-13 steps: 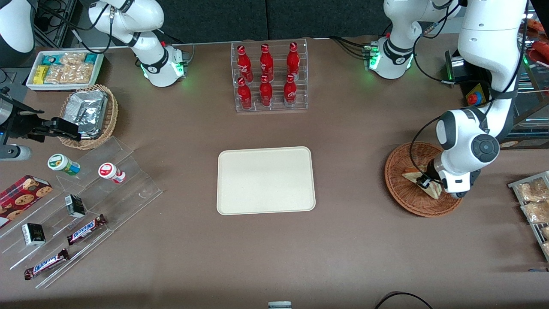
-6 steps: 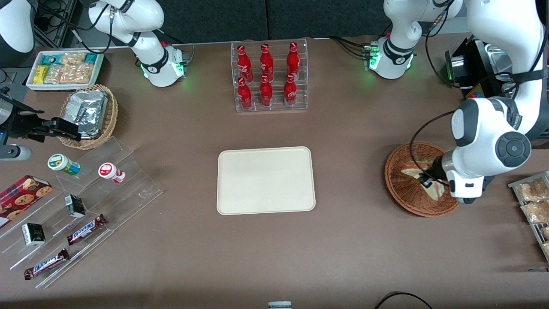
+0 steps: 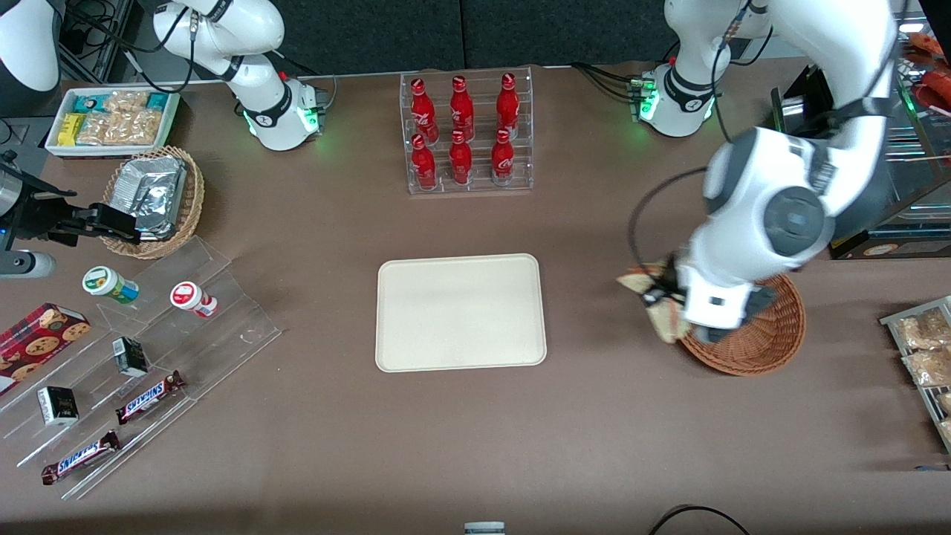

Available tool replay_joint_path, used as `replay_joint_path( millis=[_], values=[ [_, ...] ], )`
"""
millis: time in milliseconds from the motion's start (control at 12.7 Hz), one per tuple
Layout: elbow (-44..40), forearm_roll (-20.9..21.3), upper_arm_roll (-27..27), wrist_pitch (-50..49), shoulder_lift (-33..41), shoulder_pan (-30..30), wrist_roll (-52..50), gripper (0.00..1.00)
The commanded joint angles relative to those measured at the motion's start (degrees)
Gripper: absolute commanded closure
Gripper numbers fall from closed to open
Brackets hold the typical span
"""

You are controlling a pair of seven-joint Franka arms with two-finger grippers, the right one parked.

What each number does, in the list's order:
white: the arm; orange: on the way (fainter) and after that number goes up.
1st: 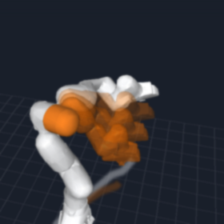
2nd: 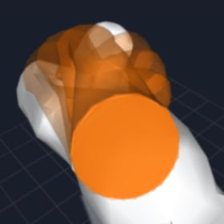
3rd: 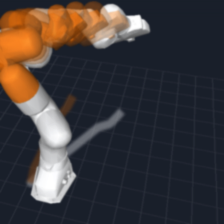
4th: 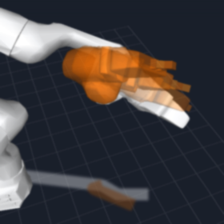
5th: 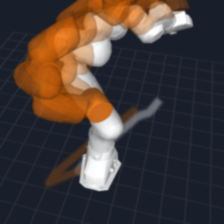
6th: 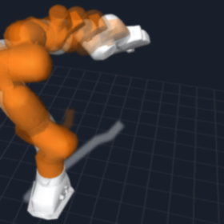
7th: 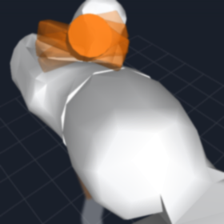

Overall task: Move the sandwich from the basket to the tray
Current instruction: 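Lift the sandwich and carry it over the cream tray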

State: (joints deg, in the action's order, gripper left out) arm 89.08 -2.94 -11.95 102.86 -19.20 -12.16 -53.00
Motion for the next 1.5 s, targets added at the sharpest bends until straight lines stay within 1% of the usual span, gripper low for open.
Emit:
replay_joint_path(
  millis=[0, 157, 315, 551, 709, 787, 945, 1102, 1260, 1417],
  values=[
    [-7.2, 0.5, 0.2, -1.8, -5.8, -7.4, -1.5, 0.92],
    [-11.2, 0.7, 0.3, -1.7, -10.0, -12.0, -1.5, 0.93],
    [-15.2, 2.8, 0.2, -1.0, -14.8, -15.1, -1.0, 0.93],
    [-20.1, 3.1, 0.3, 1.0, -21.1, -18.8, 1.7, 0.92],
    [-21.8, 3.2, 0.3, 2.8, -24.5, -20.2, 5.5, 0.92],
    [-22.0, 4.0, 0.3, 4.3, -26.0, -21.2, 6.6, 0.92],
    [-22.5, 7.0, 0.3, 9.4, -29.3, -23.1, 6.8, 0.92],
    [-23.6, 7.3, 0.3, 13.1, -32.5, -23.9, 6.0, 0.92],
    [-25.6, 7.3, 0.3, 14.8, -35.4, -24.2, 2.7, 0.91],
    [-25.4, 7.3, 0.3, 16.5, -36.3, -24.5, -0.3, 0.91]
  ],
)
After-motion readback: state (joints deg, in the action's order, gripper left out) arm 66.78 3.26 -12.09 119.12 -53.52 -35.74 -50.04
